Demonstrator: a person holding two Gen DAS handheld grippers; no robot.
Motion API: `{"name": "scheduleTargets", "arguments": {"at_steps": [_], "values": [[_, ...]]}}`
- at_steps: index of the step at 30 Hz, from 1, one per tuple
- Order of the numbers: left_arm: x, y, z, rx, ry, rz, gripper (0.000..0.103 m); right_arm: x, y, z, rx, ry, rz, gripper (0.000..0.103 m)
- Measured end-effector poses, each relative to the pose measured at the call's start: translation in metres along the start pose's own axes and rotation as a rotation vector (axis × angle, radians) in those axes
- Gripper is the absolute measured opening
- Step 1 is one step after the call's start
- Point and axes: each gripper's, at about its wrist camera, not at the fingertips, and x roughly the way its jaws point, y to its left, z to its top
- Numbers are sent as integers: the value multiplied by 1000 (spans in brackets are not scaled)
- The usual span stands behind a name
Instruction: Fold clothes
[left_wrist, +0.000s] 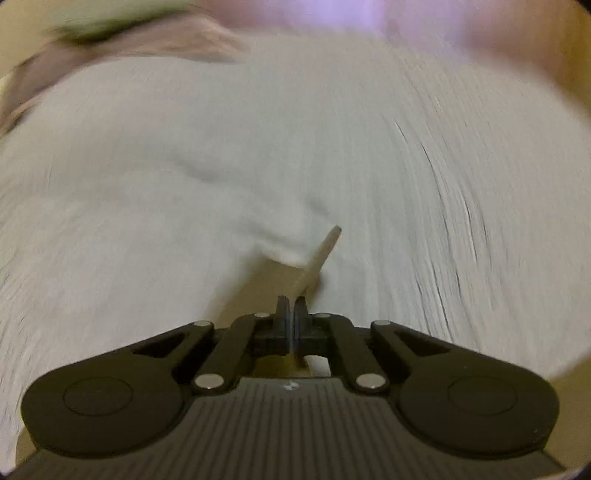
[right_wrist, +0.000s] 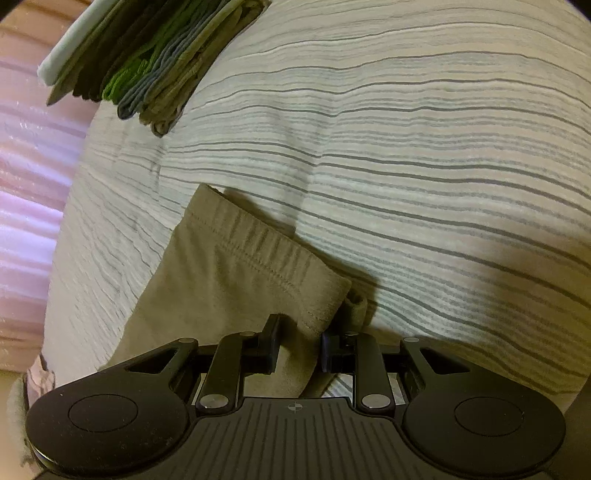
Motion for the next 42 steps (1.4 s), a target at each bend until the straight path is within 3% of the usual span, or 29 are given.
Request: {"name": "scheduleTargets", "arguments": {"at_steps": [2, 9, 12, 15, 17, 24, 27, 33, 36, 42], "values": [[-33, 47, -12, -176, -74, 21, 1, 1, 1, 1, -9, 6, -7, 24], [-57, 165, -113, -682, -21, 55, 0, 2, 4, 4, -11, 26, -30, 24], [-52, 178, -137, -807, -29, 34, 0, 2, 7, 7, -22, 47, -43, 24], [-51, 190, -143, -903, -69, 12, 3, 3, 8, 8, -27, 58, -49, 24], [-52, 197, -143, -947, -93, 0, 0, 1, 7, 8, -12, 56, -46, 24], [-79, 203, -131, -800, -141, -9, 0, -3, 4, 11, -22, 59, -50, 14], [-80, 205, -135, -761, -117, 15, 0, -6, 5, 12, -40, 53, -52, 10], [-99, 198, -111, -661, -209, -16, 0, -22, 7, 25, -32, 22, 0, 3], [-98, 197, -108, -620, -193, -17, 0, -24, 5, 27, -27, 22, 7, 3], [-78, 196, -129, -555, -105, 56, 0, -18, -1, 20, -32, 47, -20, 3]]}}
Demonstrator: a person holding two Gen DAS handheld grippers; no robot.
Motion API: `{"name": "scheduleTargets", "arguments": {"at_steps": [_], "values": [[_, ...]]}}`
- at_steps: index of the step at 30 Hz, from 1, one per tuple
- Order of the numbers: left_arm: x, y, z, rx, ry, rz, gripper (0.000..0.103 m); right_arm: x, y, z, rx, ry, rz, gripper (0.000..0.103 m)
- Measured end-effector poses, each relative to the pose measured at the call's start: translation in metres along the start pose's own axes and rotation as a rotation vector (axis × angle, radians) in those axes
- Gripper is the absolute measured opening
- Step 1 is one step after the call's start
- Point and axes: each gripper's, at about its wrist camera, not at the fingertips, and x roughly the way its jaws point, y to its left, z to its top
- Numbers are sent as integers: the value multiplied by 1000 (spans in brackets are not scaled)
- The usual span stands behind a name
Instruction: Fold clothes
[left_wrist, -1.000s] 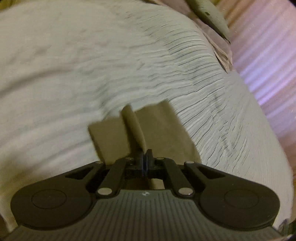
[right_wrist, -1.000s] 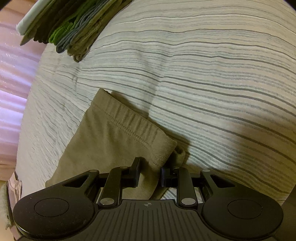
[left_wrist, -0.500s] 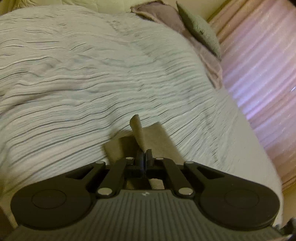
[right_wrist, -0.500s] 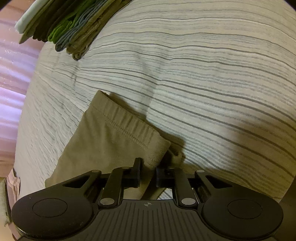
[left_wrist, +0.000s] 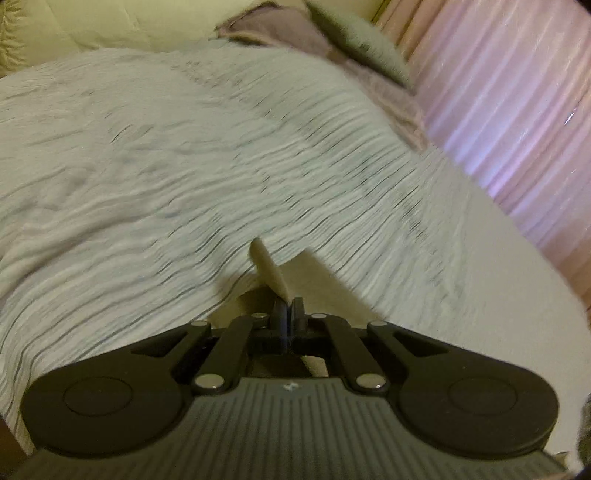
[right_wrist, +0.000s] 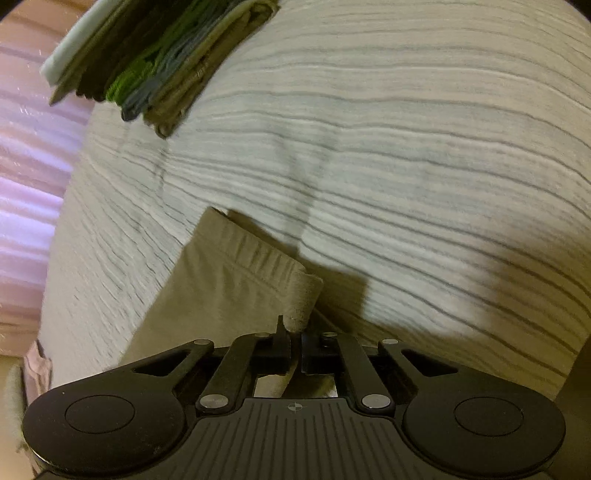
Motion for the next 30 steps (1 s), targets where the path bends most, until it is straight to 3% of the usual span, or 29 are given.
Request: {"name": "scheduleTargets", "arguments": {"at_steps": [4, 6, 7, 8, 12, 14, 16, 18, 19, 22, 23, 27, 30], "values": [[13, -4, -12, 83, 35, 85, 2, -1, -6, -6, 6, 6, 23, 4], [12, -9, -12, 102, 35, 112, 7, -6, -10, -7, 33, -13, 50, 23], [10, -11, -11, 105, 34, 124, 8, -10, -12, -8, 53, -31, 64, 47], [7, -13, -10, 106, 34, 131, 9, -15, -14, -9, 72, -57, 79, 58], [-2, -24, -6, 137, 35, 149, 10, -21, -20, -14, 96, -101, 123, 55], [-6, -31, -5, 156, 38, 147, 10, -20, -20, -15, 80, -107, 120, 15], [-9, -39, -5, 172, 37, 150, 10, -19, -21, -18, 51, -126, 81, 9], [-9, -47, -6, 198, 40, 155, 10, -16, -21, -21, 11, -139, -10, 9], [-9, -50, -6, 216, 44, 162, 10, -15, -20, -22, -10, -140, -43, 14], [-10, -62, -6, 275, 43, 216, 10, -30, -1, -30, -100, -218, -165, 47], [-11, -66, -6, 295, 42, 235, 10, -39, 11, -34, -169, -274, -239, 50], [-20, -93, -6, 382, 8, 288, 10, -45, 56, -42, -450, -381, -305, 51], [-22, -135, -18, 481, 21, 196, 10, -26, 66, -33, -487, -358, -290, 51]]}}
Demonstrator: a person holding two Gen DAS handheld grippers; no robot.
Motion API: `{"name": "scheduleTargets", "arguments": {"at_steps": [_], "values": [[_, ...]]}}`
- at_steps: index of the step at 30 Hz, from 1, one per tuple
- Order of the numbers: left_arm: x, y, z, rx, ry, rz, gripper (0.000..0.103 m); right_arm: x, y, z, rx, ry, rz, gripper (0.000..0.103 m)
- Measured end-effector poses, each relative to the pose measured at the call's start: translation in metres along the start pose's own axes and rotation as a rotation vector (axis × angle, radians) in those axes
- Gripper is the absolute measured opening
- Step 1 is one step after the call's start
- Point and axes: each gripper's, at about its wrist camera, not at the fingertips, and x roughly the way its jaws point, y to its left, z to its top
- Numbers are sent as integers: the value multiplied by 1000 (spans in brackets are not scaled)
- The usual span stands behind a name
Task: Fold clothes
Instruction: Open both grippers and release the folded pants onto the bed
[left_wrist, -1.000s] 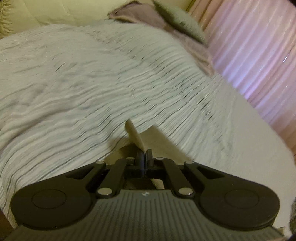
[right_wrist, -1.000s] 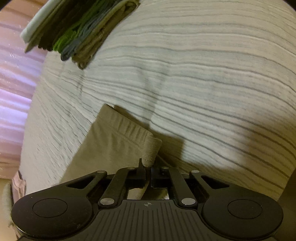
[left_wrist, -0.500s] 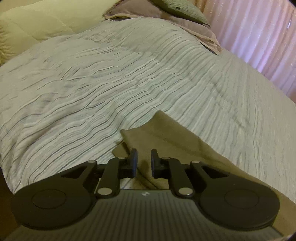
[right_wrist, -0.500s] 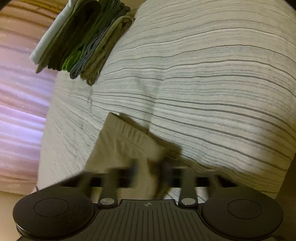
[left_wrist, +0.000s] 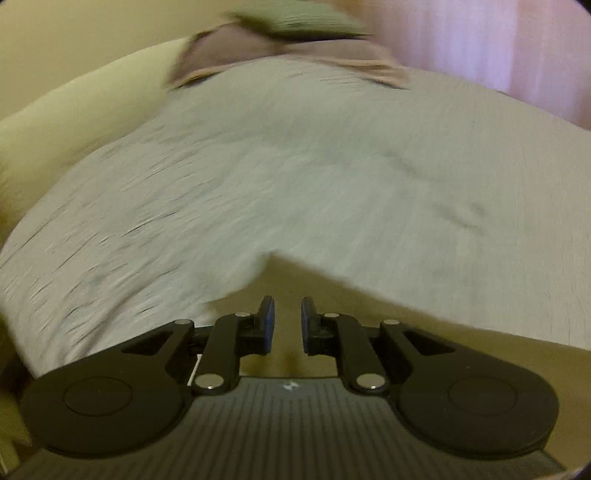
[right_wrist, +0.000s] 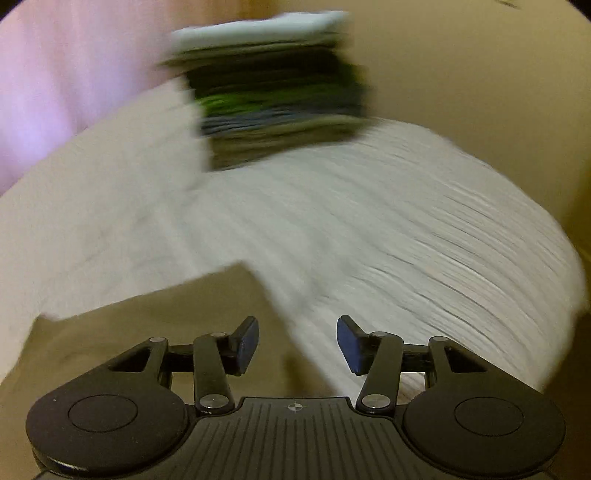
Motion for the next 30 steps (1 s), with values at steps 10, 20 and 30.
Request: {"name": "scheduleTargets", "arguments": {"at_steps": [10, 20, 30], "values": [[-19, -262, -20, 408, 100, -743, 10, 53, 35, 24, -112, 27, 86, 51], [-15, -400, -52, 651, 50, -891, 19, 67, 23, 23, -117, 88, 98, 58], [-54, -271, -44, 477, 78, -766, 17, -10, 55, -46, -341, 187, 253, 59]]}}
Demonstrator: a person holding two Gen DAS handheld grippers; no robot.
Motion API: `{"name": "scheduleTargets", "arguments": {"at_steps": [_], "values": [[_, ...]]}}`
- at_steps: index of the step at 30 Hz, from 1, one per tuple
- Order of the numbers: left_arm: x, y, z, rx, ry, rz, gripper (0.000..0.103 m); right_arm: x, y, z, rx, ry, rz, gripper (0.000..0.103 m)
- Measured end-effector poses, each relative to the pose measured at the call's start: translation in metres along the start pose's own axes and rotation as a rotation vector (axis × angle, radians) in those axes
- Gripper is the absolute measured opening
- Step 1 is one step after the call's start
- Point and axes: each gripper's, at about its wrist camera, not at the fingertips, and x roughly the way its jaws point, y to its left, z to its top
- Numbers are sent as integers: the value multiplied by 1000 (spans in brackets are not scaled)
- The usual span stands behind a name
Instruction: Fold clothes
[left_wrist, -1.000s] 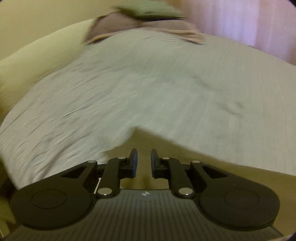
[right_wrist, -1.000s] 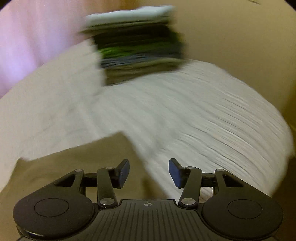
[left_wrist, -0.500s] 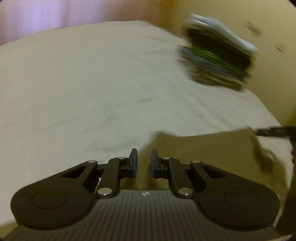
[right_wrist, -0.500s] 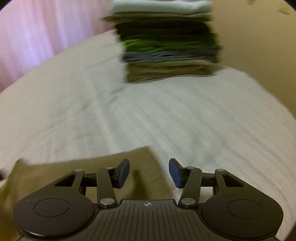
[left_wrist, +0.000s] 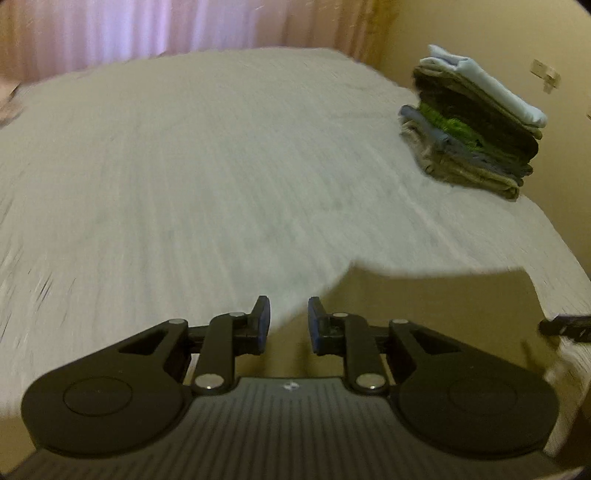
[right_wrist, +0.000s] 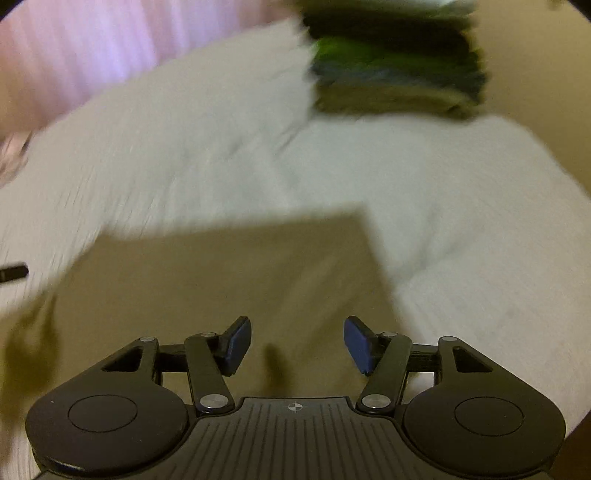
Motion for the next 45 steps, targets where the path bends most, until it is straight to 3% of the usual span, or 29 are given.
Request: {"name": "scheduleTargets", "arguments": {"at_steps": [2, 4, 6, 8, 14, 18, 21, 23, 28, 36, 45], "values": [[-16, 9, -35, -42, 68, 45, 17, 14, 15, -23, -44, 93, -27, 60], [-28, 16, -67, -70, 150, 111, 17, 10, 23, -32, -45, 108, -74, 63], [-42, 23, -87, -103, 198, 162, 17, -4, 31, -33, -33, 109, -93, 81], [-64, 33, -94, -142, 196, 192, 17, -23, 43, -33, -43, 100, -78, 86], [-131, 63, -74, -201, 164, 275, 19, -69, 101, -28, -60, 152, -14, 86], [-181, 86, -54, -246, 138, 329, 25, -102, 151, -17, -48, 178, -4, 86], [-221, 102, -39, -254, 99, 354, 32, -129, 190, -7, -64, 139, -12, 92], [-244, 109, -32, -240, 74, 370, 35, -149, 211, -5, -81, 102, -15, 102], [-295, 125, -29, -214, 41, 398, 41, -188, 256, -10, -101, 29, -5, 102], [-332, 135, -41, -189, 27, 391, 47, -222, 303, -30, -142, -5, -1, 102], [-340, 128, -62, -166, 96, 389, 48, -223, 306, -53, -146, 74, 0, 102]]}}
